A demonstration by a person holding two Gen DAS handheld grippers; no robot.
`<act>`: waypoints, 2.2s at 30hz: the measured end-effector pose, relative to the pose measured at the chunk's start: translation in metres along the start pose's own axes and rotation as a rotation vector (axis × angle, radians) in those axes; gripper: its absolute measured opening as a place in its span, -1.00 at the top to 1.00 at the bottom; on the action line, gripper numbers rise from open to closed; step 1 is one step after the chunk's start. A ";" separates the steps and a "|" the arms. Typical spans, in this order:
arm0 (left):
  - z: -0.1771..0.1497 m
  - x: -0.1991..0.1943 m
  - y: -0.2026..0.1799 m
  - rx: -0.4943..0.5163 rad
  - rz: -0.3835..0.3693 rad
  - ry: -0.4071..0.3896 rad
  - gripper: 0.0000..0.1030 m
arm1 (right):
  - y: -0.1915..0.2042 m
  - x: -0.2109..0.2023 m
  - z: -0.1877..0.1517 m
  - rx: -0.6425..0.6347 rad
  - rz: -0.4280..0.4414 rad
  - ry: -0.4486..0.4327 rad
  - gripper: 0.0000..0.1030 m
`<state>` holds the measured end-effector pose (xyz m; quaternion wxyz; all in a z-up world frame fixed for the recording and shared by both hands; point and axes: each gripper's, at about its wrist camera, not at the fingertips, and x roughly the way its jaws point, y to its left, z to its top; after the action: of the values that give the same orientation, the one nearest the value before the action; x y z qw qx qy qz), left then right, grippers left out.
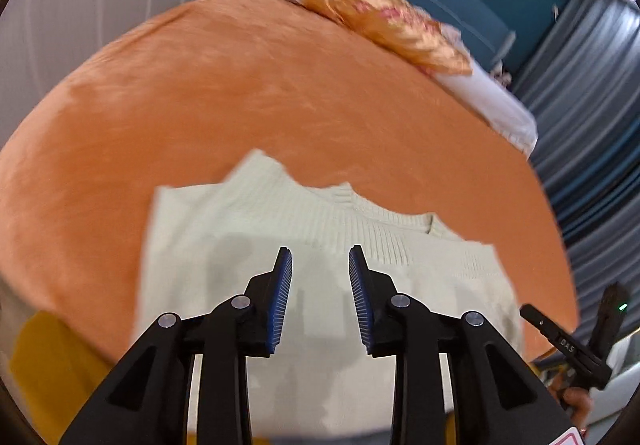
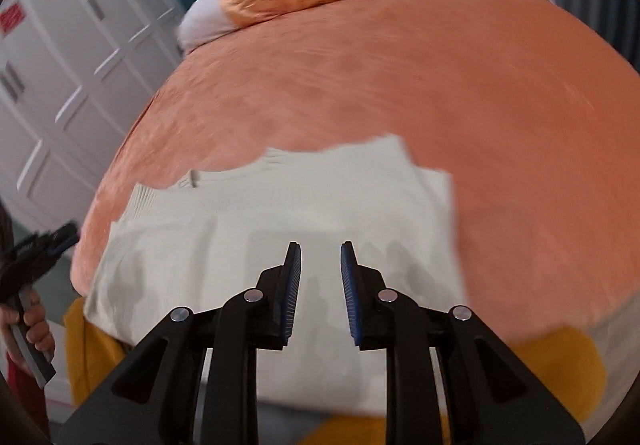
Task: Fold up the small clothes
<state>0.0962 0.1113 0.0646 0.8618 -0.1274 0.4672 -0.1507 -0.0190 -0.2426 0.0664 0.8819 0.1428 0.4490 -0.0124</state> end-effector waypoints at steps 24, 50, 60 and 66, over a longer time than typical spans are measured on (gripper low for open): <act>-0.036 0.079 -0.027 0.133 0.210 0.092 0.44 | 0.093 0.080 -0.007 -0.077 0.056 0.135 0.60; -0.039 0.008 0.002 0.054 0.301 0.052 0.14 | 0.144 0.084 -0.029 -0.207 0.047 0.222 0.56; -0.042 0.017 0.101 -0.173 0.314 0.175 -0.02 | 0.153 0.101 -0.038 -0.270 -0.012 0.217 0.52; -0.044 0.031 0.100 -0.171 0.274 0.162 -0.03 | 0.155 0.102 -0.039 -0.293 -0.026 0.211 0.50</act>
<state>0.0896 0.1883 -0.0189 0.8199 -0.1230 0.5592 -0.0016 0.0343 -0.0724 0.0009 0.8410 0.0076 0.5379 0.0565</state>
